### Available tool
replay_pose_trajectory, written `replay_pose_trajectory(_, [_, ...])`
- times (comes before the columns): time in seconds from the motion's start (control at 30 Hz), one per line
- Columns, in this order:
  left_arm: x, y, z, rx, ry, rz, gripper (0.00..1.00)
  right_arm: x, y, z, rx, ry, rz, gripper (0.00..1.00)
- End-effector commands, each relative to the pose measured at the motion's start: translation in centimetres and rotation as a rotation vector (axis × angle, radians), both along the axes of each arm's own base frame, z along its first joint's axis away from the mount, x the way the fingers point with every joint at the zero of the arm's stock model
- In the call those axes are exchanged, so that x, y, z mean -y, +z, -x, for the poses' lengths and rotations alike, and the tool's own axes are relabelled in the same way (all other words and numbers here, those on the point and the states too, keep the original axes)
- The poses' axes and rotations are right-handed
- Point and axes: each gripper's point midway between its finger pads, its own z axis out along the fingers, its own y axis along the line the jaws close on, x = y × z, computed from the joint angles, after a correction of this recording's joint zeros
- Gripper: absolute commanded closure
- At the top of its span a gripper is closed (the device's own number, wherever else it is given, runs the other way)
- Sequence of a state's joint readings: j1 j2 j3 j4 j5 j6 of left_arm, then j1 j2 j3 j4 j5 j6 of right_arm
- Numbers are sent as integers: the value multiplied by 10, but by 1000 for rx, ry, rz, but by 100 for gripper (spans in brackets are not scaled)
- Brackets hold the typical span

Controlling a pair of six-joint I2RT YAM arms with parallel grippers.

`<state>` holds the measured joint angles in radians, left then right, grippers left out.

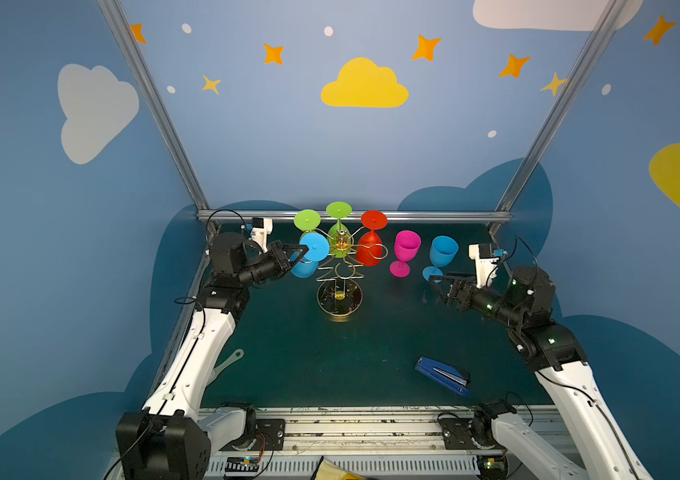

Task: Take the wine glass off the wine glass rack
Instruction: 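Close the left gripper on the blue glass foot and pull it off the rack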

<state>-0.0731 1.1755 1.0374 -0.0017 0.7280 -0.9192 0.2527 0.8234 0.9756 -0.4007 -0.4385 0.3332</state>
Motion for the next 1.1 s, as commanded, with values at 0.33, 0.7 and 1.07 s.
replay_pose_trajectory(0.33, [-3, 13, -10, 53, 48, 11, 96, -2, 12, 3, 32, 12, -10, 26])
replay_pose_trajectory(0.7, [-11, 16, -18, 59, 122, 46, 96, 0, 14, 6, 38, 5, -7, 26])
replay_pose_trajectory(1.07, [-19, 11, -20, 39, 184, 45, 96, 2, 16, 10, 45, 1, -2, 26])
